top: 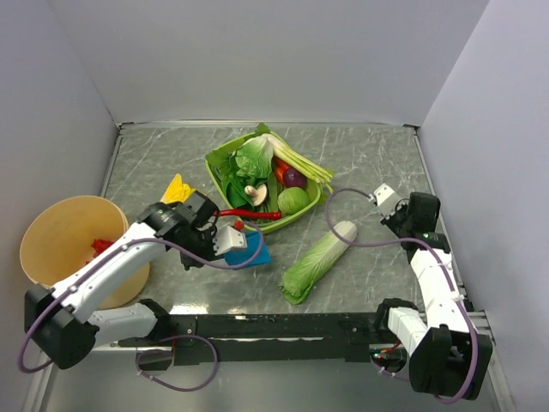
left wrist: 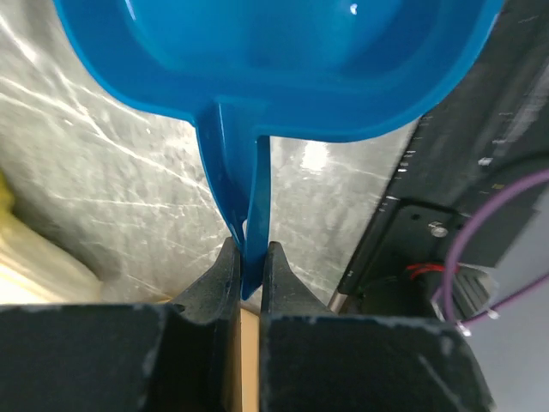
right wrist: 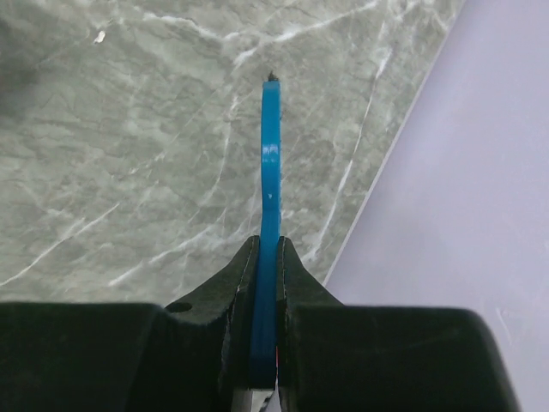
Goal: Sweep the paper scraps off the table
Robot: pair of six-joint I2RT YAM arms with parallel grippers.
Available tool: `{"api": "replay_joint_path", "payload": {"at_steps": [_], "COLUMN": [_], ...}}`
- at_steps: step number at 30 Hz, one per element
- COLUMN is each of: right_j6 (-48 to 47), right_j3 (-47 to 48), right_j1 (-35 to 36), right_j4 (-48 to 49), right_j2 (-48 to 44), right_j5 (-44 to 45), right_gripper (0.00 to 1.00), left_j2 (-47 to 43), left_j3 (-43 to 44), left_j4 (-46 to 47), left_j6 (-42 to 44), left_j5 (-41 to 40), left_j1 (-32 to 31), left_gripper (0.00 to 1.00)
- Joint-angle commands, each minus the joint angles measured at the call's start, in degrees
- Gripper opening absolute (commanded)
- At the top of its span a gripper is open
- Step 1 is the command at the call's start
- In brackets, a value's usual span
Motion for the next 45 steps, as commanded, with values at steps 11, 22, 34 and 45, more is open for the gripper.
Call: {"api": "replay_joint_path", "payload": {"at_steps": [11, 22, 34, 45], "right_j6": [-3.6, -4.3, 5.6, 40.8], "right_j3": [-7.3, -9.5, 8.8, 24.6], "right_j1": [5.5, 6.2, 6.1, 6.2], "right_j4": [4.2, -8.2, -36.0, -22.7], "right_j2": [-2.8, -7.7, -14.4, 0.8], "right_j5": [3.6, 0.2, -14.5, 3.7], "right_gripper": [0.03, 0.20, 1.00, 1.00], "left_j2": [11.9, 14.4, 4.1, -0.9], "left_j3": [-9.4, -14.4, -8.6, -3.0], "left_j4": [14.4, 17.7, 11.4, 16.7], "left_j6": [-3.6, -4.2, -1.6, -6.0], "left_j5": [-11.2, -15.1, -7.6, -4.2], "left_j1": [-5.4, -6.6, -6.7, 0.5], "left_gripper": [0.09, 0.29, 0.87, 0.97]}}
